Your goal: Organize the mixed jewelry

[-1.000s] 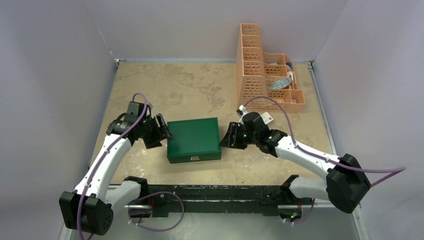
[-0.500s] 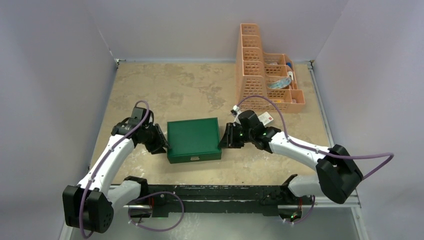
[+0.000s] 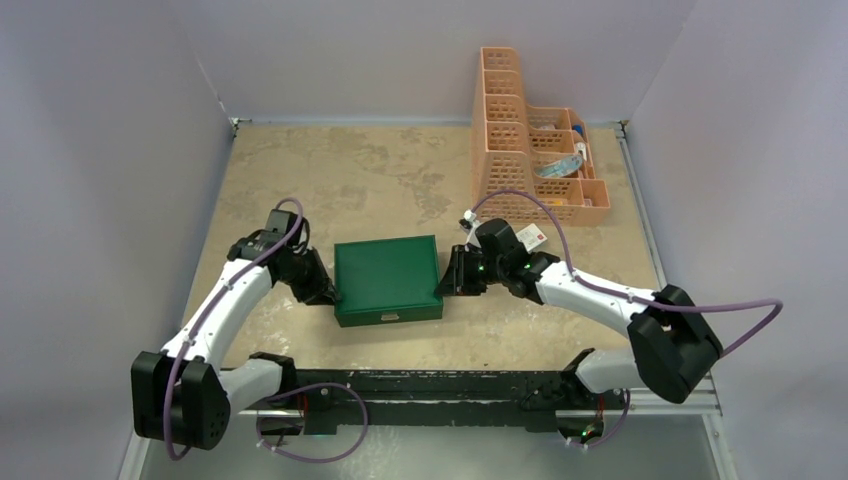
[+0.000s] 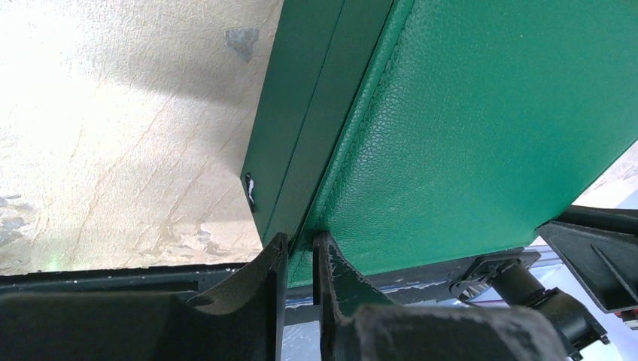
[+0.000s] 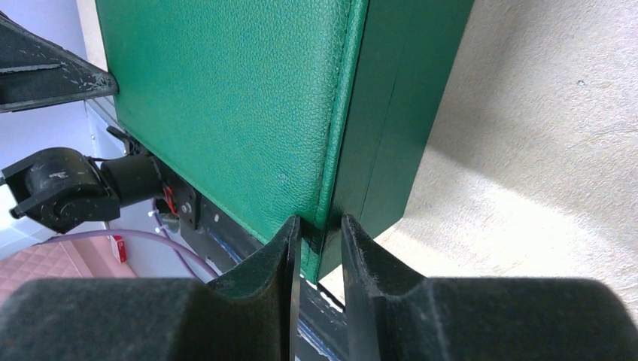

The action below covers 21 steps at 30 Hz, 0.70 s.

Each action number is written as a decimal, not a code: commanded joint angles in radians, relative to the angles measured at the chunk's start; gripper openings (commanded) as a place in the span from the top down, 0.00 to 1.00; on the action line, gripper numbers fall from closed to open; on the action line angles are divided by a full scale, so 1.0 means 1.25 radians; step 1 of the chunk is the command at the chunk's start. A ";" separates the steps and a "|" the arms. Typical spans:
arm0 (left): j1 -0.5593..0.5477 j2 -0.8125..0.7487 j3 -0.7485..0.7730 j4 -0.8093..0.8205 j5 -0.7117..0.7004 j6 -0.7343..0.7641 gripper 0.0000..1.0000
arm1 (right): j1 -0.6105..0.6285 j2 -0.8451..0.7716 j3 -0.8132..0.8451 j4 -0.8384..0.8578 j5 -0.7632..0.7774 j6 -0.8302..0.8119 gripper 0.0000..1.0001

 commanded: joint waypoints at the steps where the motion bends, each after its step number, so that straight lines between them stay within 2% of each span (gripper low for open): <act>1: -0.007 0.019 0.002 0.049 0.042 0.000 0.91 | 0.009 0.044 0.001 -0.005 0.052 -0.026 0.74; 3: -0.007 -0.002 0.025 0.057 0.052 0.006 0.90 | 0.011 0.015 0.016 -0.011 0.057 -0.039 0.72; 7: -0.007 -0.099 0.084 0.094 0.023 0.016 0.83 | 0.010 -0.128 0.036 0.006 0.113 -0.047 0.62; 11: -0.007 -0.204 0.128 0.130 -0.022 0.051 0.75 | 0.009 -0.228 0.092 0.012 0.293 -0.079 0.58; 14: -0.007 -0.295 0.147 0.142 -0.060 0.075 0.60 | 0.009 -0.277 0.138 -0.028 0.410 -0.101 0.53; 17: -0.007 -0.385 0.154 0.159 -0.092 0.104 0.46 | 0.010 -0.328 0.172 -0.046 0.524 -0.113 0.44; 21: -0.008 -0.452 0.203 0.131 -0.175 0.144 0.38 | 0.010 -0.410 0.192 -0.053 0.654 -0.133 0.25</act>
